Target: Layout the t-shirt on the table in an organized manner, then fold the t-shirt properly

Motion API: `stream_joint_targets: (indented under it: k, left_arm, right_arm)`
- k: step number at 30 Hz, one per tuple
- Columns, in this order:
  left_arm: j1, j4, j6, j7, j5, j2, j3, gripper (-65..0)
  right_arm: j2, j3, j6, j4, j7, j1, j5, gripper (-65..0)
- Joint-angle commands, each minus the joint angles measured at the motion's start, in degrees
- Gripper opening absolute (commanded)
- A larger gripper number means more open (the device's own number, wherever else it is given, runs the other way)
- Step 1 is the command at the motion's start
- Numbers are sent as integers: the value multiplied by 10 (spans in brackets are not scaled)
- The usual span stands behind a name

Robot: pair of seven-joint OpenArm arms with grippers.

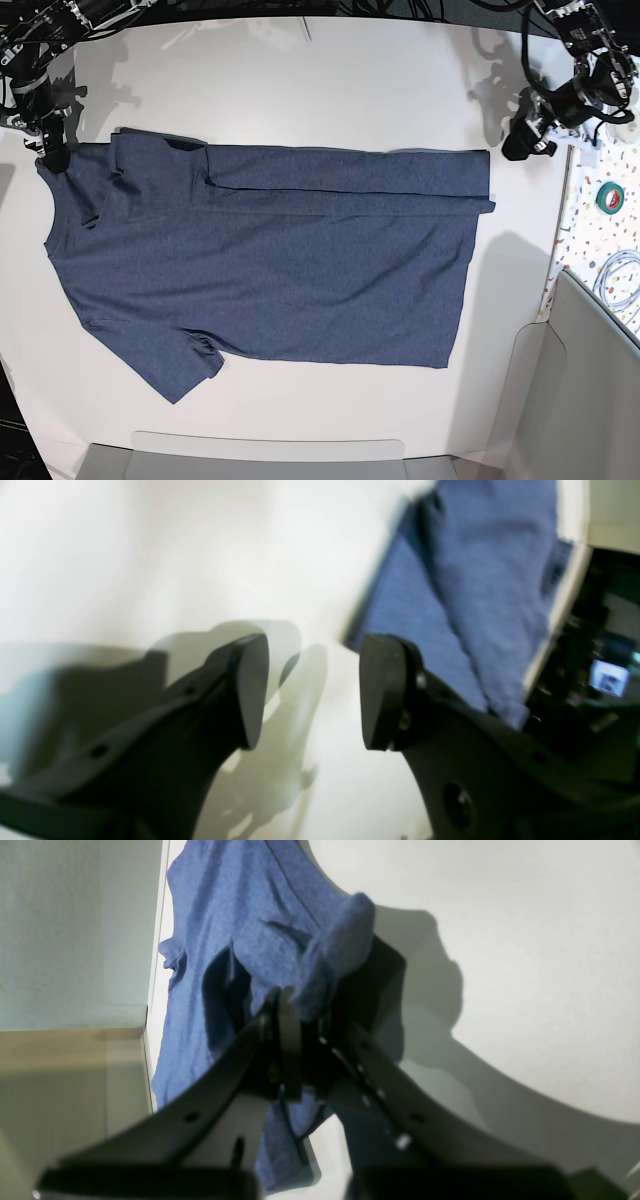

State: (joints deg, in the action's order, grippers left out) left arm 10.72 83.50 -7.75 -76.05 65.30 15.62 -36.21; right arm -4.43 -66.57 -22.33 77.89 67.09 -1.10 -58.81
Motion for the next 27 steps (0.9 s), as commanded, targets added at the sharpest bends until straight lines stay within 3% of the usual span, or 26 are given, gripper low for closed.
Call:
stream_joint_targets:
  k: [1, 7, 12, 14, 17, 20, 27]
  left_arm:
    - [-6, 8, -1, 1, 7, 4, 15, -370]
    - [-8, 8, 2, 44, 6, -5, 113, -371]
    - [-9, 8, 2, 73, 6, -5, 146, -377]
    - [-9, 8, 2, 81, 6, -5, 142, -427]
    - [-9, 8, 2, 109, 6, -3, 141, -634]
    - [-7, 8, 2, 127, 6, -2, 135, -640]
    - [25, 13, 1, 110, 8, -2, 57, -650]
  right_arm:
    - [-4, 1, 2, 3, 4, 0, 0, -650]
    - [-3, 1, 2, 3, 5, 2, -1, -650]
    - [-3, 1, 2, 3, 5, 2, -1, -650]
    - [-3, 1, 2, 3, 5, 2, -1, -650]
    - [-3, 1, 2, 3, 5, 3, -1, -650]
    - [-3, 1, 2, 4, 5, 4, -1, -650]
    - [-4, 1, 2, 29, 6, 40, -4, -650]
